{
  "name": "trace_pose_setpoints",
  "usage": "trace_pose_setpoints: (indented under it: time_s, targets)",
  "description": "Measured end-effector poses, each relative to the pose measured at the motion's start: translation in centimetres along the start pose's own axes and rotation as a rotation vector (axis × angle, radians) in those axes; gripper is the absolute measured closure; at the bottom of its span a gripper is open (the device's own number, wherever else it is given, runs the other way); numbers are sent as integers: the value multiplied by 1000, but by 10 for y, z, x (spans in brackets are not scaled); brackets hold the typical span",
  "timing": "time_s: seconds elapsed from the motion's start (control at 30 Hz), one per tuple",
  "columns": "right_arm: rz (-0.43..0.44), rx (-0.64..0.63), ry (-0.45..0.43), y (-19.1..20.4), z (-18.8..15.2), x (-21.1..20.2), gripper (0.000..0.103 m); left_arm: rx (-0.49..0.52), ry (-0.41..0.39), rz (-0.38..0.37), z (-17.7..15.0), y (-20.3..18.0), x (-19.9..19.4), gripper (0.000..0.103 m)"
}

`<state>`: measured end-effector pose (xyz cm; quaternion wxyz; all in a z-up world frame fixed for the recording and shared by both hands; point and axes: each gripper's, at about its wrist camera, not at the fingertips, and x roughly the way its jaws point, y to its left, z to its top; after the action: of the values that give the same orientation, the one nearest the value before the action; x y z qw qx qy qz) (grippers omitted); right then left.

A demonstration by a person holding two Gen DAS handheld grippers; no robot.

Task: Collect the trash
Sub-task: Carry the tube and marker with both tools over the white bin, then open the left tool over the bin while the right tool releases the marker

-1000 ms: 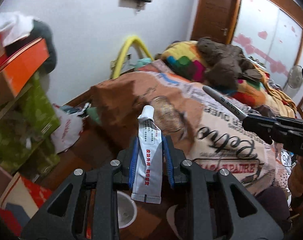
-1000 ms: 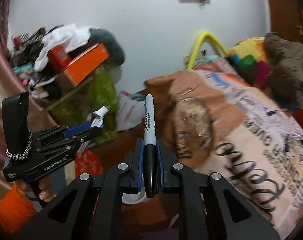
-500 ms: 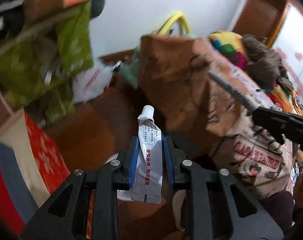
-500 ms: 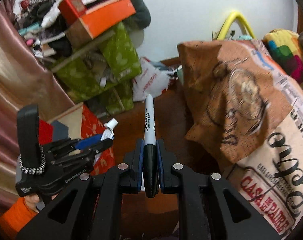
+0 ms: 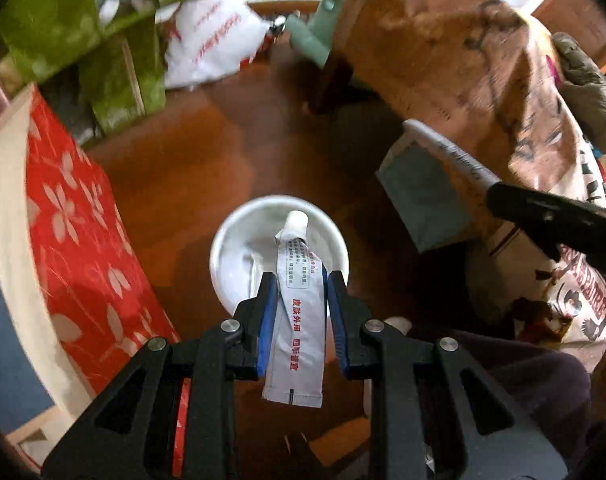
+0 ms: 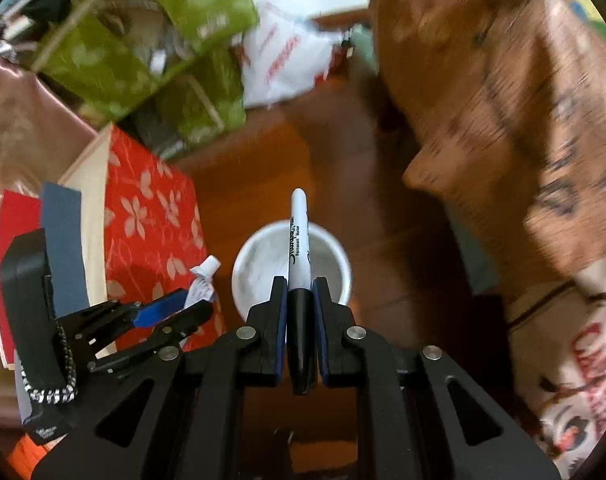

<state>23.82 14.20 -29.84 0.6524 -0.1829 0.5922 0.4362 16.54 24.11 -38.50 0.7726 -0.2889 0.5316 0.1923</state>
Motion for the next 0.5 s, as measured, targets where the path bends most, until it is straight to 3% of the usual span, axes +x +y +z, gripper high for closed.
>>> trace_pose_setpoints:
  time_s: [0.07, 0.3, 0.5]
  targets:
    - [55, 4, 70, 2, 0, 24, 91, -12, 26, -4, -3, 4, 12, 78]
    - [105, 59, 197, -7, 1, 69, 91, -61, 119, -10, -7, 26, 54, 78]
    - [90, 67, 209, -11, 6, 81, 91, -112, 159, -17, -4, 40, 77, 78]
